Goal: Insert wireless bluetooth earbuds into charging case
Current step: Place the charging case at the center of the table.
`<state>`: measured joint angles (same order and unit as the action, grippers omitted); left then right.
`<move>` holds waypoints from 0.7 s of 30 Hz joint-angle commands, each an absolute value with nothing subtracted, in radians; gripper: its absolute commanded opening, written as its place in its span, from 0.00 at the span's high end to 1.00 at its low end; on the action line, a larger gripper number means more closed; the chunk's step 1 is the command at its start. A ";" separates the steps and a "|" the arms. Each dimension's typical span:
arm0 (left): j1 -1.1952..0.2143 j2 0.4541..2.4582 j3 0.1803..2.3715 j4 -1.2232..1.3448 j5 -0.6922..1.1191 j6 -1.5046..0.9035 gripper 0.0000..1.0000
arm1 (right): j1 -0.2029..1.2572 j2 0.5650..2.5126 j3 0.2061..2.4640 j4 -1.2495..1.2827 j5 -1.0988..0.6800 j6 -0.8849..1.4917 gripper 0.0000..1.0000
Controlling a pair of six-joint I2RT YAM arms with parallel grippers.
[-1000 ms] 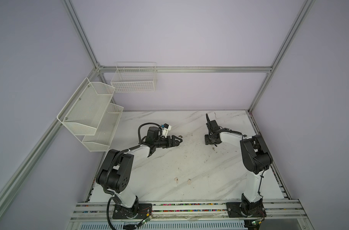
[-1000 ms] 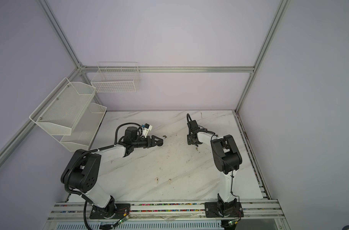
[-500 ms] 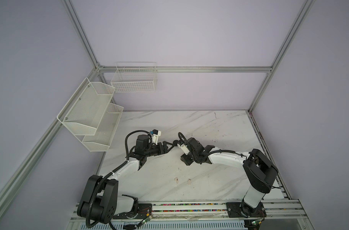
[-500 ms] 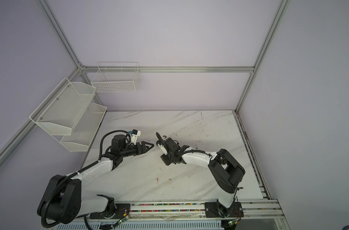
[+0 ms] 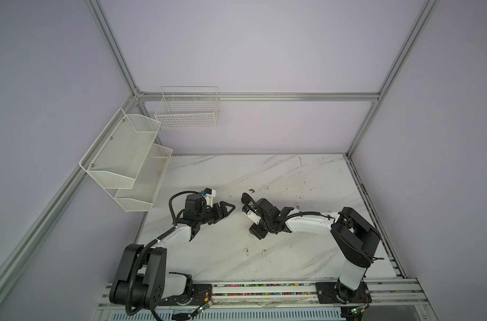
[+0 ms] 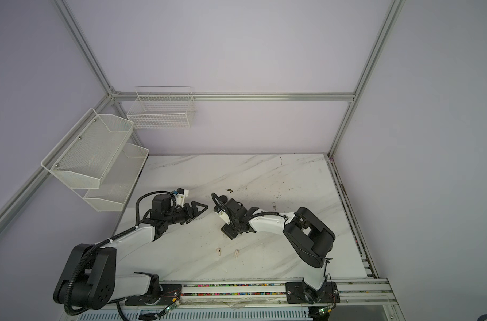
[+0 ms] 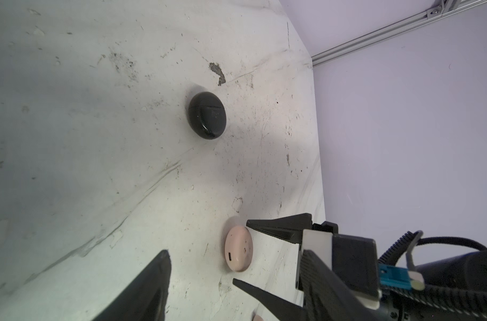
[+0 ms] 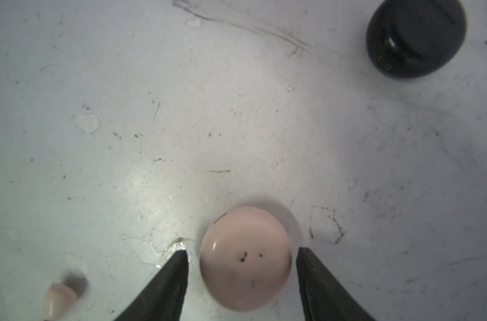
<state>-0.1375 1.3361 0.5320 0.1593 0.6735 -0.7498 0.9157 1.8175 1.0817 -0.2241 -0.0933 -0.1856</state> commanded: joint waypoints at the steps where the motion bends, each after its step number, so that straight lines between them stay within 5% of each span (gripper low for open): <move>1: -0.134 1.378 0.536 0.200 0.703 -0.761 0.27 | 0.922 1.864 1.145 -0.374 -0.072 -0.252 0.28; 8: -0.133 1.395 0.545 0.214 0.721 -0.772 0.27 | 0.913 1.851 1.165 -0.427 0.005 -0.222 0.21; 21: -0.156 1.472 0.546 0.267 0.737 -0.804 0.27 | 0.805 1.849 1.174 -0.353 0.043 -0.145 0.25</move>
